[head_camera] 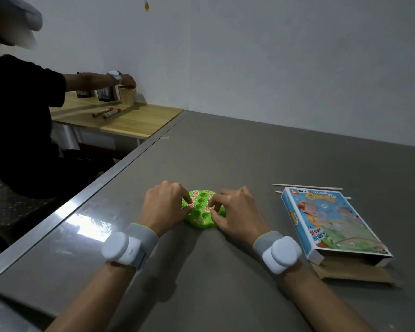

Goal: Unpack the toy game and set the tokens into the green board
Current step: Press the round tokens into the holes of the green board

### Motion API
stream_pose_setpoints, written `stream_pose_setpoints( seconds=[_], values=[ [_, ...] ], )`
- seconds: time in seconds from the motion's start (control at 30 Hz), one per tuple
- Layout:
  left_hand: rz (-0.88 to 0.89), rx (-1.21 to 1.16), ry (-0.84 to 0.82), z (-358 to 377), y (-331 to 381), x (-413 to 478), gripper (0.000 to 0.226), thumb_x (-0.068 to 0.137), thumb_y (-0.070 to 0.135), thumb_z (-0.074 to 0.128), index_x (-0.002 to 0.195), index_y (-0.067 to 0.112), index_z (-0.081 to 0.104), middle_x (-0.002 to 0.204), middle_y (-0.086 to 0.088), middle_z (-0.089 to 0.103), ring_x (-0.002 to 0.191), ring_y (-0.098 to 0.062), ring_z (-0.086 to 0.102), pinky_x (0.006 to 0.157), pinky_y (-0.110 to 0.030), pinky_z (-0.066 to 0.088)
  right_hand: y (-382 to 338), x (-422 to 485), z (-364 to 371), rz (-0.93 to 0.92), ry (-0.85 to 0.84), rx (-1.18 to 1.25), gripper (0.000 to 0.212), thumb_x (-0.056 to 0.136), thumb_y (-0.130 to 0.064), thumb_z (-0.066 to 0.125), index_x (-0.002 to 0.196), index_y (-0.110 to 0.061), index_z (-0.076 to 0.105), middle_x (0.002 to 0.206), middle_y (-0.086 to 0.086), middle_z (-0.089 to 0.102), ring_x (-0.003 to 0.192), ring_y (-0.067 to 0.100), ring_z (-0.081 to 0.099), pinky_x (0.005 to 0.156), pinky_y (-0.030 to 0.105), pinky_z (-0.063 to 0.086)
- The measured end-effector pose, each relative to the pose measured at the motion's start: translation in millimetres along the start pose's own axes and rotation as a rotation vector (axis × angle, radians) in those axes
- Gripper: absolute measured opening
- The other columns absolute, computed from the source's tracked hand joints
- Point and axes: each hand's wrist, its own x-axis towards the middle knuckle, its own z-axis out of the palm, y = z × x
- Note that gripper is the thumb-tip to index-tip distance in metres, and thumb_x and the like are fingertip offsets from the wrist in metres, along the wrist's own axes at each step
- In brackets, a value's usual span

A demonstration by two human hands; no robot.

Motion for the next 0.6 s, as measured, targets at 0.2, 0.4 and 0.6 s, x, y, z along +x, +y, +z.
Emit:
stream_pose_setpoints(
  seconds=[0.2, 0.4, 0.6],
  values=[
    [-0.007, 0.008, 0.001, 0, 0, -4, 0.022, 0.083, 0.048, 0.065, 0.098, 0.036, 0.074, 0.093, 0.004, 0.07, 0.097, -0.019, 0.064, 0.074, -0.031, 0.049, 0, -6, 0, -0.01, 0.002, 0.009, 0.014, 0.081, -0.034, 0.06, 0.091, -0.03, 0.071, 0.084, -0.01, 0.068, 0.08, 0.013, 0.063, 0.083, 0.035, 0.039],
    [0.03, -0.014, 0.041, -4, 9, -9, 0.018, 0.082, 0.039, 0.064, 0.096, 0.033, 0.074, 0.086, 0.008, 0.071, 0.097, -0.018, 0.062, 0.072, -0.029, 0.047, 6, -11, -8, 0.007, 0.005, -0.007, 0.016, 0.082, -0.036, 0.059, 0.09, -0.029, 0.071, 0.081, -0.009, 0.066, 0.079, 0.014, 0.064, 0.081, 0.034, 0.036],
    [0.102, -0.066, 0.051, -12, 39, -20, 0.018, 0.081, 0.038, 0.063, 0.093, 0.033, 0.074, 0.085, 0.007, 0.071, 0.094, -0.018, 0.062, 0.071, -0.029, 0.047, 22, -34, -44, 0.034, 0.005, -0.065, 0.013, 0.081, -0.03, 0.062, 0.088, -0.028, 0.073, 0.081, -0.008, 0.069, 0.082, 0.015, 0.066, 0.082, 0.035, 0.04]
  ],
)
